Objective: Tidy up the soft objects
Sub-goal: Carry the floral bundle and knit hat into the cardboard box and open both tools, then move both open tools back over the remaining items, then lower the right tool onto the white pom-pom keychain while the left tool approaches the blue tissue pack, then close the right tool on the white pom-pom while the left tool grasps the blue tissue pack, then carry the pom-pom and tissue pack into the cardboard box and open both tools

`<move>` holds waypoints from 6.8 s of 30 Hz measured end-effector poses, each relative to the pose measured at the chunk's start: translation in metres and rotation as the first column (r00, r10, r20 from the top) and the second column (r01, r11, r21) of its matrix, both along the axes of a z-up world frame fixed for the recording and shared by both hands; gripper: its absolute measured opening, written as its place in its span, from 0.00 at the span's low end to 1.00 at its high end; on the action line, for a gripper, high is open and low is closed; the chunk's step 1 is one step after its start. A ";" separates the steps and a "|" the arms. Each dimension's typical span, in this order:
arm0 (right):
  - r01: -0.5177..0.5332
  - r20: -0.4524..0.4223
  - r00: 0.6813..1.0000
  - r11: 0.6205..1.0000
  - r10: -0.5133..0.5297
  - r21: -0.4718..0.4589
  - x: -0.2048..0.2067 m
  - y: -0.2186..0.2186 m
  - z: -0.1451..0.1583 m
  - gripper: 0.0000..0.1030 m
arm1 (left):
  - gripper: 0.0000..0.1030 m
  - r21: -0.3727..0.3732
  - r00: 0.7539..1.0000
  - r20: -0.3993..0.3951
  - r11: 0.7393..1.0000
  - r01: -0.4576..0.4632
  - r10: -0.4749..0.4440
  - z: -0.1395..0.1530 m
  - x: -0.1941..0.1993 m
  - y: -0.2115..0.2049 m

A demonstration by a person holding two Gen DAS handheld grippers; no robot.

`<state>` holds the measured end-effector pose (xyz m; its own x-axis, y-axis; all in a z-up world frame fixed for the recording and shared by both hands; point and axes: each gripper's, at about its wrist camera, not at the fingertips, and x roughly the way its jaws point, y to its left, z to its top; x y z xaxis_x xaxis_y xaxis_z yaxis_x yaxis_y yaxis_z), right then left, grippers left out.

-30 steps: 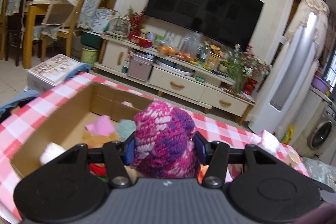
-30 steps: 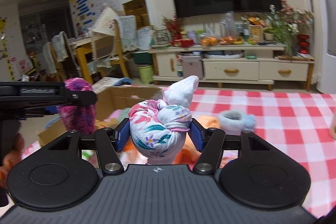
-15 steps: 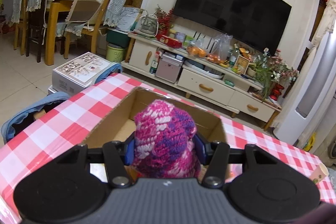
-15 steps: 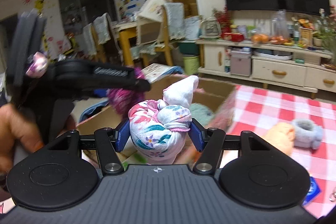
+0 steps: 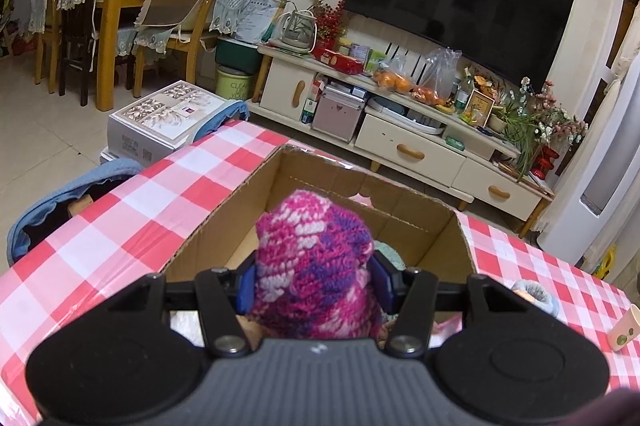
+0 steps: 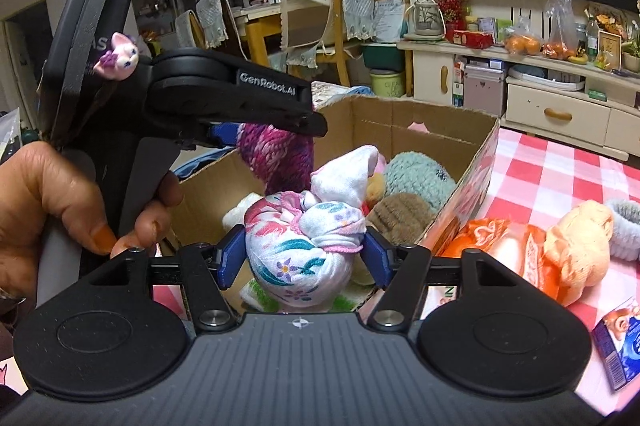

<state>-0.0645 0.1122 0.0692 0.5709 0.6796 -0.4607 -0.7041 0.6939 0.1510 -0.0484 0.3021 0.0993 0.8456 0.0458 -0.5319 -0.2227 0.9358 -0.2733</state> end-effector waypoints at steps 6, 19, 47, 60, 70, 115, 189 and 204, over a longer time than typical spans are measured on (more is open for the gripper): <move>0.008 0.020 1.000 1.000 -0.009 0.020 -0.008 -0.005 0.006 0.97 | 0.71 0.024 1.000 0.013 1.000 -0.020 0.020 0.007 -0.005 -0.005; 0.107 0.035 0.993 0.991 -0.110 0.084 -0.022 -0.035 0.010 1.00 | 0.90 0.033 0.999 0.043 0.999 -0.015 0.014 0.019 -0.017 -0.021; 0.329 0.056 0.941 0.940 -0.335 0.088 -0.029 -0.090 0.000 1.00 | 0.99 0.061 0.992 0.078 0.994 0.090 -0.095 0.022 -0.029 -0.092; 0.387 0.095 0.914 0.918 -0.394 0.083 -0.036 -0.111 -0.002 1.00 | 0.99 0.077 0.986 0.059 0.985 0.154 -0.158 0.019 -0.035 -0.129; 0.441 0.090 0.889 0.892 -0.449 0.099 -0.040 -0.134 -0.006 1.00 | 0.99 0.096 0.978 0.039 0.975 0.201 -0.206 0.015 -0.037 -0.162; 0.607 -0.026 0.787 0.781 -0.616 -0.147 -0.036 -0.188 -0.055 1.00 | 0.99 0.099 0.932 -0.218 0.944 0.316 -0.289 -0.093 0.041 -0.307; 0.656 -0.195 0.752 0.746 -0.630 0.116 -0.051 -0.214 -0.003 0.58 | 0.65 0.116 0.905 -0.085 0.898 0.425 -0.417 -0.019 -0.046 -0.245; 0.604 -0.164 0.796 0.783 -0.583 0.148 -0.057 -0.183 0.037 0.58 | 0.65 0.116 0.924 -0.033 0.917 0.382 -0.381 0.006 -0.056 -0.203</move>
<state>-0.1218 -0.0705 0.1058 0.8457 0.2990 -0.4421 -0.1344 0.9210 0.3657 -0.1043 0.0991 0.1052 0.8062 -0.2158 -0.5509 0.1552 0.9757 -0.1549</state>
